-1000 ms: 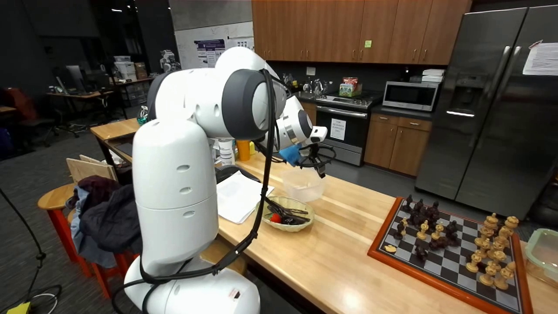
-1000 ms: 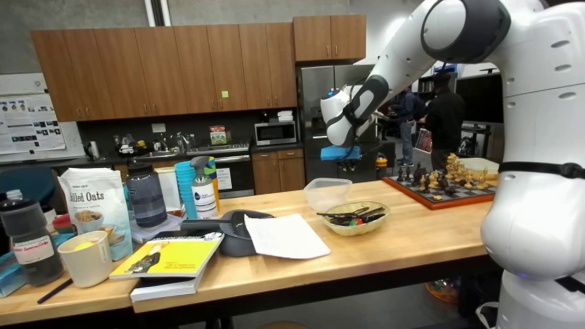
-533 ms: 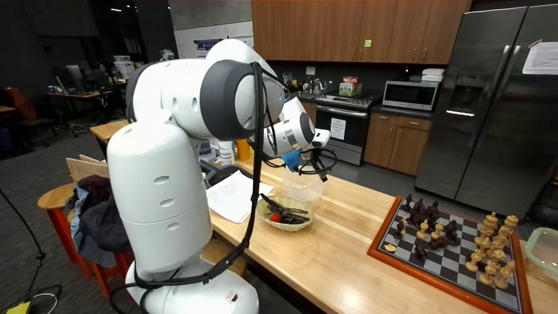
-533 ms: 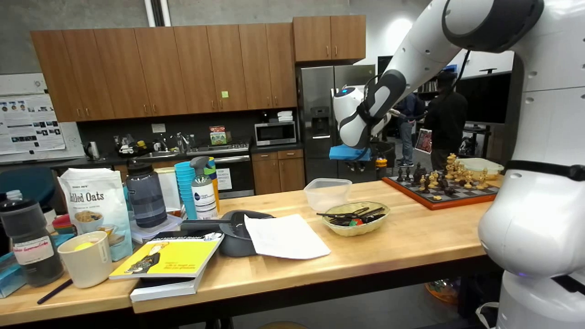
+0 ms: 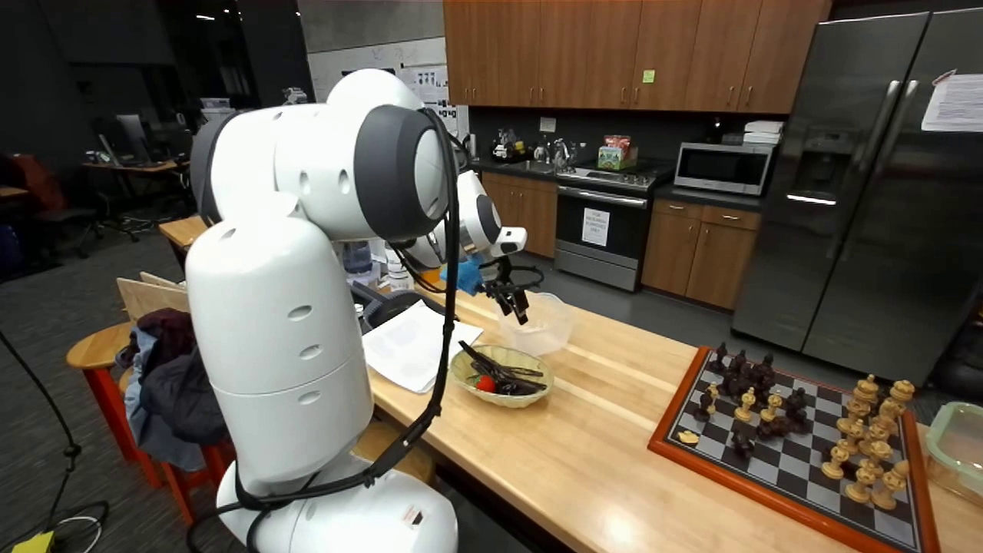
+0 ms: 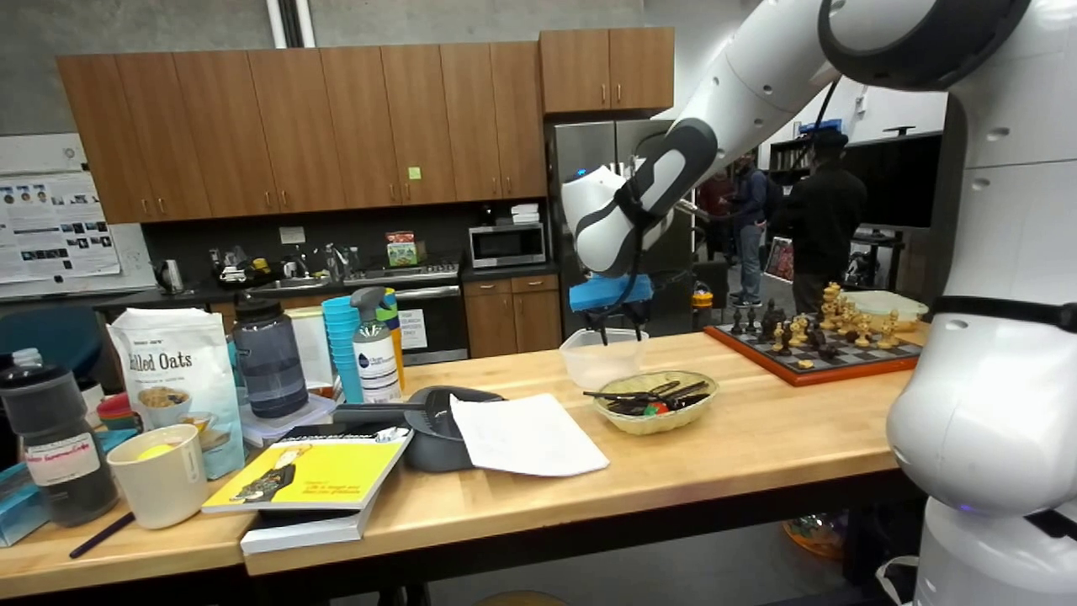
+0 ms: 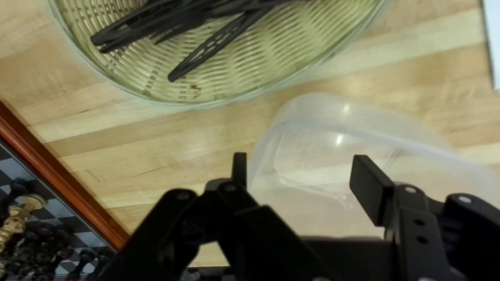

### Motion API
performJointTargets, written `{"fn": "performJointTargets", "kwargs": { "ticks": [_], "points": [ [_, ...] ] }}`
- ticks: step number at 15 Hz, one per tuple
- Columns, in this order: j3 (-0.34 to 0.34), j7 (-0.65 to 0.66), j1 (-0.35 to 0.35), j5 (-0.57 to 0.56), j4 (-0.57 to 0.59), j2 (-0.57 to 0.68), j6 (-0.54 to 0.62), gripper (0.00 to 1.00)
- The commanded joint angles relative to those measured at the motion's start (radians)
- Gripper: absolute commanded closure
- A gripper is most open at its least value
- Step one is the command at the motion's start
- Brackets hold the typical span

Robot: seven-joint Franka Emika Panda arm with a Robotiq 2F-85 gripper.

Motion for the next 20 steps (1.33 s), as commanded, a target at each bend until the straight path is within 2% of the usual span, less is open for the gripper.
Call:
{"fn": "performJointTargets", "kwargs": {
  "ticks": [1, 5, 9, 14, 20],
  "points": [
    [0.046, -0.143, 0.032, 0.040, 0.123, 0.042, -0.182, 0.02],
    [0.059, -0.208, 0.052, 0.030, 0.274, 0.121, -0.378, 0.00],
    [0.034, -0.246, 0.054, 0.035, 0.410, 0.225, -0.501, 0.00],
    [-0.013, -0.273, 0.057, 0.054, 0.533, 0.347, -0.565, 0.00],
    [-0.058, -0.271, 0.060, 0.077, 0.591, 0.417, -0.575, 0.00]
  ]
}}
